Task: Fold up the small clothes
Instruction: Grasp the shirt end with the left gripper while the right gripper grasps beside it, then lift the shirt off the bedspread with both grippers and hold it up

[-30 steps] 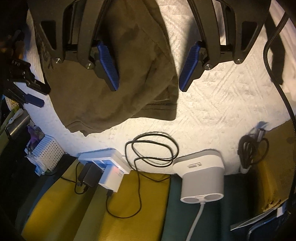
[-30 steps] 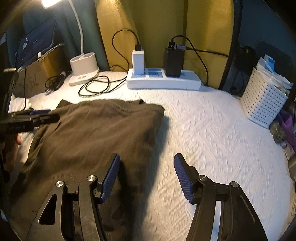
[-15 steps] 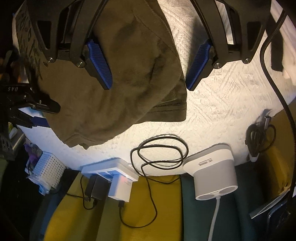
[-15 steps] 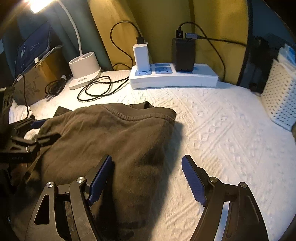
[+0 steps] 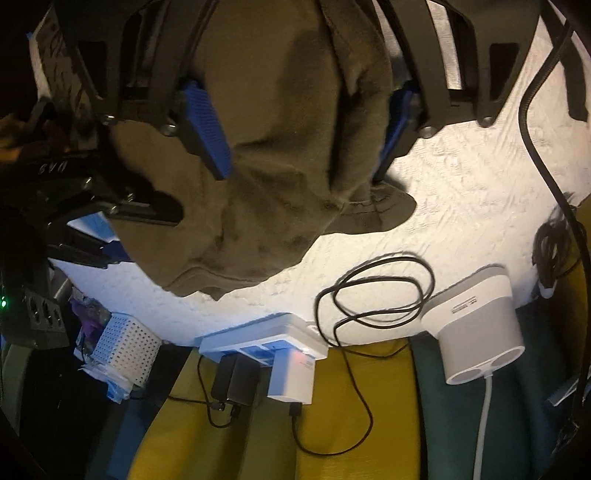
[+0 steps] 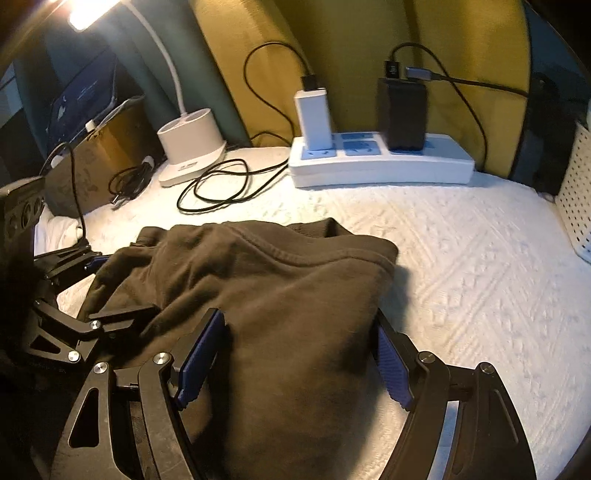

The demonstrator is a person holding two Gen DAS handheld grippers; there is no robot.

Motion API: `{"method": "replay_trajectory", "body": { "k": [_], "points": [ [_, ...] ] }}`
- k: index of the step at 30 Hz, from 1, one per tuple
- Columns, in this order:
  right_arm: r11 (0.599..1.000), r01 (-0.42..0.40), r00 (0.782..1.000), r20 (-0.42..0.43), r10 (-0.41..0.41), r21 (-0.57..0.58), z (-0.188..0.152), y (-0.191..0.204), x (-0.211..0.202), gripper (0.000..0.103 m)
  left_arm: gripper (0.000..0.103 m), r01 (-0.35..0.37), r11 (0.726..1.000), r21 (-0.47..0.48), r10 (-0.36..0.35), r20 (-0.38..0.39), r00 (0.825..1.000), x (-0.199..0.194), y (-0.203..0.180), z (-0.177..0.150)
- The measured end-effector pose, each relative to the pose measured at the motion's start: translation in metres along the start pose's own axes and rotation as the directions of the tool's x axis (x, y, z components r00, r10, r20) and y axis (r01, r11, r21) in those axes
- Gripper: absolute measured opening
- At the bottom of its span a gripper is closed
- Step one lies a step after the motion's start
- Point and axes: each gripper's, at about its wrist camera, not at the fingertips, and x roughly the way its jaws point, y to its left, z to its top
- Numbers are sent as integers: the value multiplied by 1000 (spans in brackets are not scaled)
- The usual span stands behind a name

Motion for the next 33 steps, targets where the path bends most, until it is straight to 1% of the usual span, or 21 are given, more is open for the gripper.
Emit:
{"method": "replay_trajectory", "body": {
  "k": [1,2,4,5,6,7,10,12,16,20,24,29,33],
  "points": [
    [1000,-4,1000,1,4,-1,0,0,0,77,64,-4,1000,14,4,3,1000,0,-3,0],
    [1000,-4,1000,0,4,-3,1,0,1,74,59,-8,1000,29,8,4,1000,1,-6,0],
    [1000,3,1000,1,-3,-8,1,1,1,57,48,-2,999,47,2,10,1000,1,-10,0],
    [1000,10,1000,2,-10,-9,1,1,1,56,39,17,999,42,-18,8,1000,1,-10,0],
    [1000,10,1000,2,-10,-11,1,1,1,45,32,27,999,39,-27,7,1000,0,-11,1],
    [1000,2,1000,0,-2,-18,2,3,2,29,30,34,998,46,-35,7,999,0,-14,0],
    [998,10,1000,5,-10,-54,2,9,2,22,26,27,998,50,-27,5,1000,-2,-17,3],
    [997,23,1000,12,-22,-76,1,13,-1,21,25,25,998,49,-26,8,1000,-6,-19,4],
    [997,24,999,37,-21,-73,-1,17,-13,20,25,28,998,48,-30,35,999,-18,-23,7],
    [996,27,997,75,-21,-85,1,23,-33,19,25,39,999,38,-42,86,995,-40,-27,9],
    [994,37,993,119,-25,-98,0,31,-58,19,25,46,998,40,-51,139,989,-65,-34,10],
    [991,53,984,177,-30,-123,-5,47,-94,19,24,38,998,55,-47,184,982,-96,-46,7],
    [989,64,974,223,-32,-137,-12,60,-125,19,24,37,997,60,-50,229,972,-121,-54,2]
  ]
}}
